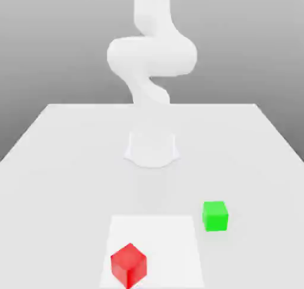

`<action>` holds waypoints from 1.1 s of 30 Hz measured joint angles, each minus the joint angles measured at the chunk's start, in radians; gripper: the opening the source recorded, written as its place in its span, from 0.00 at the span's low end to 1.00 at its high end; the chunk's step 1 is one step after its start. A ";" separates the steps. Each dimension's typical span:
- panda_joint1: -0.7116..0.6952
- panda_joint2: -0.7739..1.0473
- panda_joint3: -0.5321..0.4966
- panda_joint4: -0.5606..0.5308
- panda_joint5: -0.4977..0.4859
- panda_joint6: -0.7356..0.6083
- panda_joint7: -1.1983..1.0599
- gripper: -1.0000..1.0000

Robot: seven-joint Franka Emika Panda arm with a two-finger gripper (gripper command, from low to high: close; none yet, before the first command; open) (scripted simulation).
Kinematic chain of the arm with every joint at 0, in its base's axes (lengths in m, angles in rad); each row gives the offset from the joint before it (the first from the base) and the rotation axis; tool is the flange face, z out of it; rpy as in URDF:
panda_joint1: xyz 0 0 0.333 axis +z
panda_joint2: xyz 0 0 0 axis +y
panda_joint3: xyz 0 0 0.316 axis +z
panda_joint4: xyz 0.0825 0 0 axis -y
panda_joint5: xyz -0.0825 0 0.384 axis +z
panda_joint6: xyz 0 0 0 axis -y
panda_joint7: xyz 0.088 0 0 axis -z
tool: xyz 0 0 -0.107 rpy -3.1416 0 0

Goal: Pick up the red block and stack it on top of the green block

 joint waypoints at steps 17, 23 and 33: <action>-0.180 0.624 0.106 -0.118 -0.104 0.237 0.511 0.50; -0.192 0.835 0.100 -0.160 -0.074 0.323 0.642 0.50; -0.164 1.077 0.061 -0.148 -0.092 0.498 0.710 0.00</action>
